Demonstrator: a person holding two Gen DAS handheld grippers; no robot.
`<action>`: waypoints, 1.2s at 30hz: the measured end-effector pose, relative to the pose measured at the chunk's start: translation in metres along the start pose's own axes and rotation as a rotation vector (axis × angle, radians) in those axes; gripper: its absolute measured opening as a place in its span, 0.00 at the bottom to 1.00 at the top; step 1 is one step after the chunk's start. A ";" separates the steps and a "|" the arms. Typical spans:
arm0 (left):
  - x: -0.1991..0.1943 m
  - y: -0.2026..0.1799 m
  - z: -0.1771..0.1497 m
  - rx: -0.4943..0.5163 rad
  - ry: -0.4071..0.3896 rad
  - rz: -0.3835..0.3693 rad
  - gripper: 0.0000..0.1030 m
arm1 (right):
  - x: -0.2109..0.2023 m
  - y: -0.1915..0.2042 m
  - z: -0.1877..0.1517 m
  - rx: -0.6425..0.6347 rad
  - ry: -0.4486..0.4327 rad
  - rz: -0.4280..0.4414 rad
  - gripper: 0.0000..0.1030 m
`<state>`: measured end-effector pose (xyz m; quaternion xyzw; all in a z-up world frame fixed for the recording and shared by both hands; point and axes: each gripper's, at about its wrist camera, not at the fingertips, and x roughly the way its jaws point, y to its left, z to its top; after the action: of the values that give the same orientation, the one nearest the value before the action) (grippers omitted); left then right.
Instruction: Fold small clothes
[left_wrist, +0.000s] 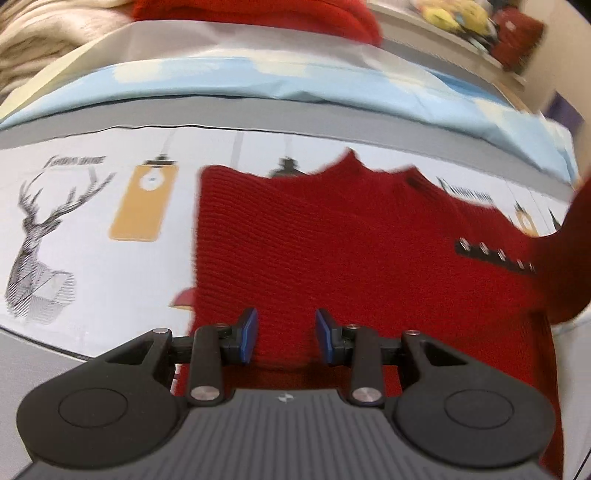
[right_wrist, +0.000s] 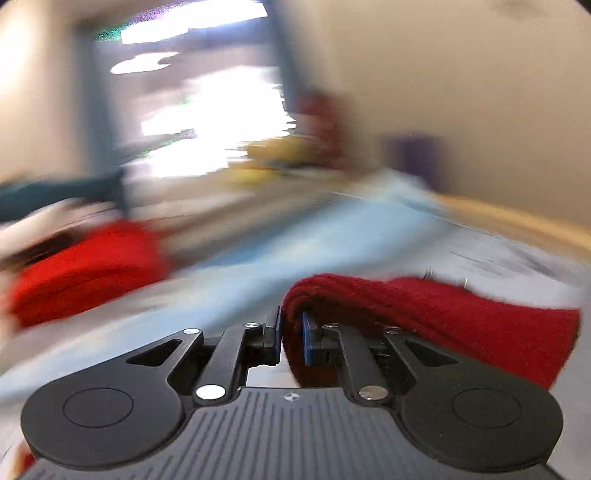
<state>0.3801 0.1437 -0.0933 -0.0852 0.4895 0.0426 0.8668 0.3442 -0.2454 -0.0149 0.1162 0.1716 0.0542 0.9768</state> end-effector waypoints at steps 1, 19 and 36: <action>0.000 0.007 0.003 -0.027 -0.003 0.005 0.37 | 0.001 0.032 -0.010 -0.050 0.039 0.124 0.11; 0.022 0.052 0.015 -0.380 0.059 -0.155 0.37 | 0.075 0.039 -0.099 0.191 0.704 0.152 0.37; 0.068 0.062 0.001 -0.640 0.039 -0.277 0.12 | 0.073 0.038 -0.084 0.166 0.685 0.087 0.37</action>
<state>0.4065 0.2036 -0.1580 -0.4192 0.4514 0.0742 0.7843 0.3805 -0.1806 -0.1062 0.1776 0.4880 0.1176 0.8465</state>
